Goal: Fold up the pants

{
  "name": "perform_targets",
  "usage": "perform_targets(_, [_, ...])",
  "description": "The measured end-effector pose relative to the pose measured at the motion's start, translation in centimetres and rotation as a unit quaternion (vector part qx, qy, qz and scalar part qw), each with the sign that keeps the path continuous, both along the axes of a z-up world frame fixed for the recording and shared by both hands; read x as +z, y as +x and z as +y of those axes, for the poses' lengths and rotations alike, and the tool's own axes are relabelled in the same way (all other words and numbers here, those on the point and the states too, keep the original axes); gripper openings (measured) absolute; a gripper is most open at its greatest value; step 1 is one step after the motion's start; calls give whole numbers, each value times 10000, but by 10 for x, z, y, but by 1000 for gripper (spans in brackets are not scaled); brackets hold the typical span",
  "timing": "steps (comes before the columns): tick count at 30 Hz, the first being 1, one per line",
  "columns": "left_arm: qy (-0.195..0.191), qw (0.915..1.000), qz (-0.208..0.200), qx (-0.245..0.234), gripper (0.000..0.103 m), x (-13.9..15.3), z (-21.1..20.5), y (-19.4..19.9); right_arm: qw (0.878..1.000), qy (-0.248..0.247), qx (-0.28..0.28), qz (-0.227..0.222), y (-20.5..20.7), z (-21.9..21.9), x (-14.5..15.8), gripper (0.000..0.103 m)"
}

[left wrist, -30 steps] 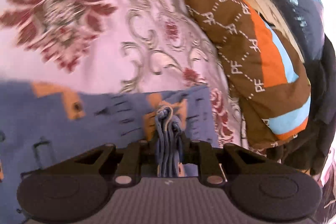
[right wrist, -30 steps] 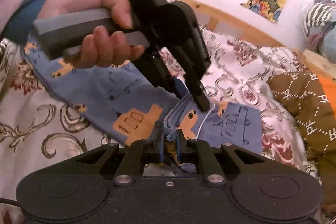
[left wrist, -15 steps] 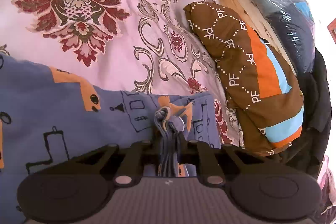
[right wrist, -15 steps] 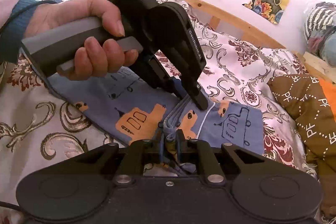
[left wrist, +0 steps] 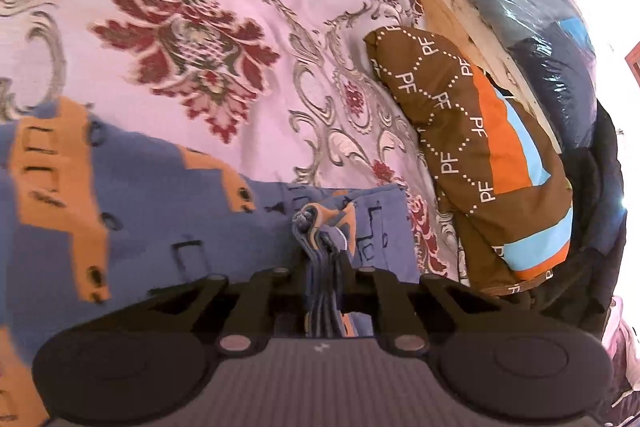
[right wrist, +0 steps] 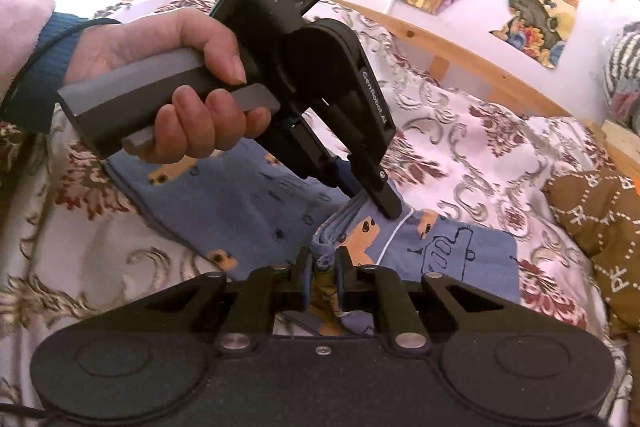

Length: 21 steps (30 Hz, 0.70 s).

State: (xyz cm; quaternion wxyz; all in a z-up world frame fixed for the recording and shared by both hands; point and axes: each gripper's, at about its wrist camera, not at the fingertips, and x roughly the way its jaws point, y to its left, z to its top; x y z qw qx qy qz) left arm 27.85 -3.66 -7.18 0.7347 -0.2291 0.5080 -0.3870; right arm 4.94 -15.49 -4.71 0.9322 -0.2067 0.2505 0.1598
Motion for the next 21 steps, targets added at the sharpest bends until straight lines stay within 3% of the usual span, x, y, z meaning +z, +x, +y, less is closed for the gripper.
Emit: perform_targets(21, [279, 9977, -164, 604, 12, 18, 107, -6, 9952, 404, 888, -7, 8, 90, 9, 12])
